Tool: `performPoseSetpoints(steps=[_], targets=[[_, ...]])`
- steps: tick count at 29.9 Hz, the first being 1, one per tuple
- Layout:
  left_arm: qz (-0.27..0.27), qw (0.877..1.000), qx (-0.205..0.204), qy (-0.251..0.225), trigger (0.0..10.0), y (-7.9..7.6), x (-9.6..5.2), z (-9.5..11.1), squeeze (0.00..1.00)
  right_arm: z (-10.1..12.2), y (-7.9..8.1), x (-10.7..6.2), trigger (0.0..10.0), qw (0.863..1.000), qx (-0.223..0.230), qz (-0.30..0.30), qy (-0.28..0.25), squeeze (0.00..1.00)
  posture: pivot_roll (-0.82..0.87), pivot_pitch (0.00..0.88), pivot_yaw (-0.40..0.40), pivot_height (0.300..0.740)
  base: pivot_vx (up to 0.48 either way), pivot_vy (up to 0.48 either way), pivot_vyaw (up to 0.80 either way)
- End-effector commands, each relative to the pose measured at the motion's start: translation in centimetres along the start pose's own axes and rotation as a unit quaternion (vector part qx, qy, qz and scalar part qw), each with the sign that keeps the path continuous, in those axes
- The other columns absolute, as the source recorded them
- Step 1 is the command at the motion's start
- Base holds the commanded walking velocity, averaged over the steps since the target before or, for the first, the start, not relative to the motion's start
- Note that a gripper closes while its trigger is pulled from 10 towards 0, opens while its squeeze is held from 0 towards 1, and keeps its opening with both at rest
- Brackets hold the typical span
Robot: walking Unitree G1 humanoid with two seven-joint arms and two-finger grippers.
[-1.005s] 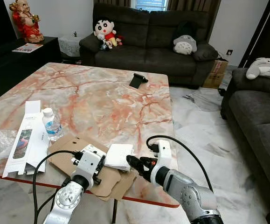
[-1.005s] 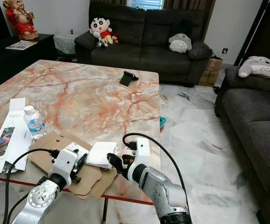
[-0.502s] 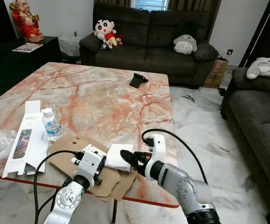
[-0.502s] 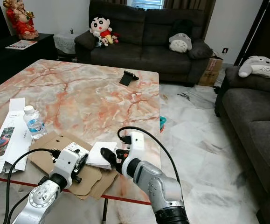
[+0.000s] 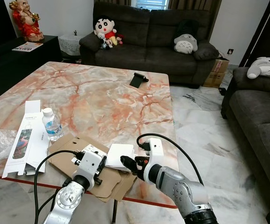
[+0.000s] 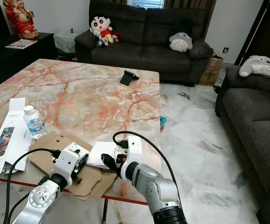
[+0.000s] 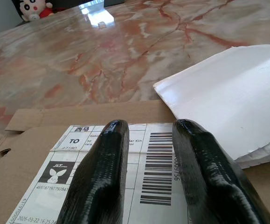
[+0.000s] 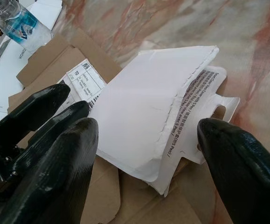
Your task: Picking trash to rubbish bin
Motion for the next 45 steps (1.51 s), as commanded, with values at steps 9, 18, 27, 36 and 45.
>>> performPoseSetpoints(steps=[9, 18, 27, 36, 45], targets=[[-0.015, 1.000, 0.013, 0.001, 10.0, -0.5, 0.2, 0.2, 0.00, 0.3, 0.8, 0.3, 10.0, 0.999, 0.026, 0.019, -0.009, 0.00, 0.16, 0.000, -0.080, 0.740, 0.000, 0.000, 0.00], [-0.018, 1.000, 0.011, 0.001, 10.0, -0.7, 0.2, 0.3, 0.00, 0.6, 1.8, 0.5, 10.0, 0.998, 0.044, 0.038, -0.015, 0.00, 0.16, 0.000, -0.080, 0.740, 0.000, 0.000, 0.00], [-0.019, 1.000, 0.010, 0.002, 10.0, -0.8, 0.2, 0.2, 0.00, 0.9, -0.9, 0.1, 10.0, 0.999, 0.016, -0.039, -0.021, 0.00, 0.16, 0.000, -0.080, 0.740, 0.000, 0.000, 0.00], [-0.020, 1.000, 0.010, 0.004, 10.0, -0.8, 0.3, 0.1, 0.00, 0.0, -2.9, -0.7, 10.0, 0.997, 0.017, -0.077, -0.004, 0.00, 0.16, 0.000, -0.080, 0.740, 0.000, 0.000, 0.00], [-0.021, 1.000, 0.010, 0.005, 10.0, -0.8, 0.2, 0.1, 0.00, -0.1, -1.3, -0.4, 10.0, 0.998, 0.049, -0.030, -0.010, 0.00, 0.16, 0.000, -0.080, 0.740, 0.000, 0.000, 0.00]])
Point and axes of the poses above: a point about 5 cm out from each wrist's last joint towards the gripper, its own x axis pointing out of the wrist towards the gripper, its own z axis along the axis of the wrist's last joint, y = z × x, the point moved 2 cm from there along x, pointing out of the wrist towards the gripper, and after that the axes turned 7 degrees about -x, right-handed, at the moved point
